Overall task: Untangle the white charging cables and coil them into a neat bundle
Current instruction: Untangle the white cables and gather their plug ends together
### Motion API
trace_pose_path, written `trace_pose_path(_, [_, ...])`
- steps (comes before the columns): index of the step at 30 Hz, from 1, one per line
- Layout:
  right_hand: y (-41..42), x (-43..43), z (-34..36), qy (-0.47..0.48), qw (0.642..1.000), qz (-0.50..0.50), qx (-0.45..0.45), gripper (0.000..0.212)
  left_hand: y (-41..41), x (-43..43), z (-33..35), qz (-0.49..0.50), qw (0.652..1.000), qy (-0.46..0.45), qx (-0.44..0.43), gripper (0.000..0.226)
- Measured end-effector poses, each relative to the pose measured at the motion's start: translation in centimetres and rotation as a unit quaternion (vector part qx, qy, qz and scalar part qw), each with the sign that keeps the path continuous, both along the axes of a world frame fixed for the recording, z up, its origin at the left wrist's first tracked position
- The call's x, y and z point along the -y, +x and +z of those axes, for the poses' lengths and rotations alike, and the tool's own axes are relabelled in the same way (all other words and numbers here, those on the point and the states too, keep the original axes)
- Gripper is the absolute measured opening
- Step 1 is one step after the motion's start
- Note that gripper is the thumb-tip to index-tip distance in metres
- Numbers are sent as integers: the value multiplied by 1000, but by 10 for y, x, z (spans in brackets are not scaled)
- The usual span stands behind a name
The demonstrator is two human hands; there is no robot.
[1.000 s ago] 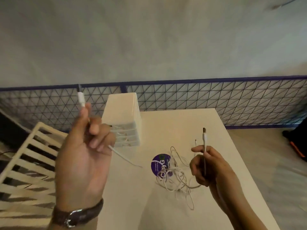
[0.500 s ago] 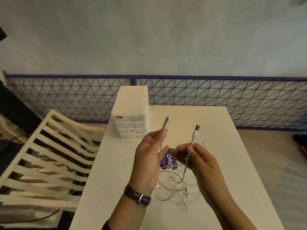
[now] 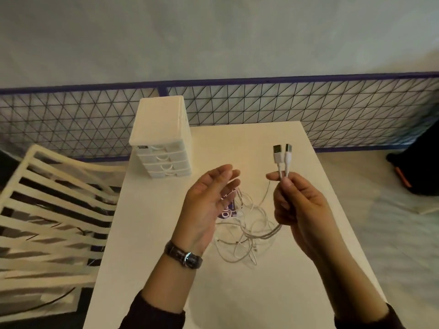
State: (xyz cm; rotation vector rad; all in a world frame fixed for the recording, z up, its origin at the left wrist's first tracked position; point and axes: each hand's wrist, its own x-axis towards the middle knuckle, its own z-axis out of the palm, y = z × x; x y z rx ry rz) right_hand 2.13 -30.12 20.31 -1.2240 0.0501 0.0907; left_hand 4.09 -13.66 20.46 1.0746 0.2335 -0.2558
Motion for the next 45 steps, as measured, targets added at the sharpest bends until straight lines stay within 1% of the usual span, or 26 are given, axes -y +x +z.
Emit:
trace_pose_path(3, [-2, 31, -4, -2, 998, -63, -4, 25, 4, -15, -17, 41, 999, 5, -27, 13])
trace_pose_path(5, [-9, 48, -11, -15, 995, -99, -26, 22, 5, -19, -39, 54, 997, 35, -53, 13])
trace_pose_path(7, [-17, 59, -21, -13, 990, -130, -48, 28, 3, -16, -68, 57, 991, 82, -89, 13])
trace_pose_path(9, [-25, 62, -31, -7, 985, -159, -61, 30, -1, -9, -105, 35, 977, 175, -113, 16])
trace_pose_path(10, [-28, 63, -35, -5, 984, -169, -64, 30, -3, -5, -124, -3, 965, 235, -113, 19])
trace_pose_path(11, [-30, 62, -38, -2, 983, -174, -67, 30, -7, 0, -141, -63, 951, 282, -110, 24])
trace_pose_path(13, [-33, 61, -41, 3, 982, -171, -76, 29, -17, 11, -169, -203, 915, 333, -102, 34])
trace_pose_path(14, [-34, 61, -42, 2, 983, -167, -81, 28, -24, 16, -180, -257, 892, 358, -99, 37])
trace_pose_path(15, [-35, 62, -43, -3, 983, -163, -85, 28, -31, 21, -190, -288, 870, 390, -91, 38])
trace_pose_path(17, [-36, 64, -46, -34, 983, -159, -89, 29, -41, 26, -206, -299, 834, 458, -72, 39])
trace_pose_path(19, [-38, 67, -49, -77, 980, -160, -92, 30, -45, 28, -218, -284, 814, 503, -61, 39])
trace_pose_path(20, [-40, 69, -51, -96, 978, -160, -94, 30, -45, 28, -222, -275, 810, 515, -58, 39])
trace_pose_path(22, [-43, 73, -54, -113, 975, -165, -97, 30, -41, 26, -227, -256, 815, 516, -57, 39])
trace_pose_path(25, [-48, 81, -58, -92, 973, -183, -107, 30, -29, 23, -226, -229, 837, 495, -45, 36])
trace_pose_path(26, [-49, 83, -58, -81, 973, -186, -110, 30, -25, 22, -225, -226, 839, 493, -40, 39])
trace_pose_path(29, [-55, 85, -60, -57, 975, -176, -122, 31, -15, 23, -224, -234, 837, 492, -49, 58])
trace_pose_path(31, [-60, 86, -62, -71, 975, -162, -132, 32, -9, 24, -223, -233, 828, 506, -60, 63])
trace_pose_path(33, [-65, 88, -65, -110, 973, -150, -137, 32, -2, 21, -223, -195, 833, 513, -74, 63])
trace_pose_path(35, [-68, 97, -64, -175, 964, -150, -132, 32, 7, 15, -224, -144, 849, 500, -87, 63])
trace_pose_path(37, [-69, 111, -60, -250, 946, -164, -127, 33, 17, 5, -226, -89, 877, 462, -96, 63])
trace_pose_path(39, [-70, 125, -57, -321, 922, -178, -126, 33, 25, -5, -223, -21, 905, 411, -109, 58])
trace_pose_path(40, [-71, 131, -57, -348, 911, -182, -127, 32, 28, -12, -221, 8, 909, 400, -117, 52])
trace_pose_path(42, [-71, 137, -59, -367, 903, -181, -130, 30, 33, -24, -219, 37, 898, 416, -135, 43])
trace_pose_path(44, [-70, 134, -62, -371, 906, -160, -130, 31, 36, -32, -218, 29, 892, 422, -161, 38])
trace_pose_path(45, [-69, 129, -65, -373, 907, -146, -128, 31, 36, -35, -217, 9, 889, 424, -175, 32])
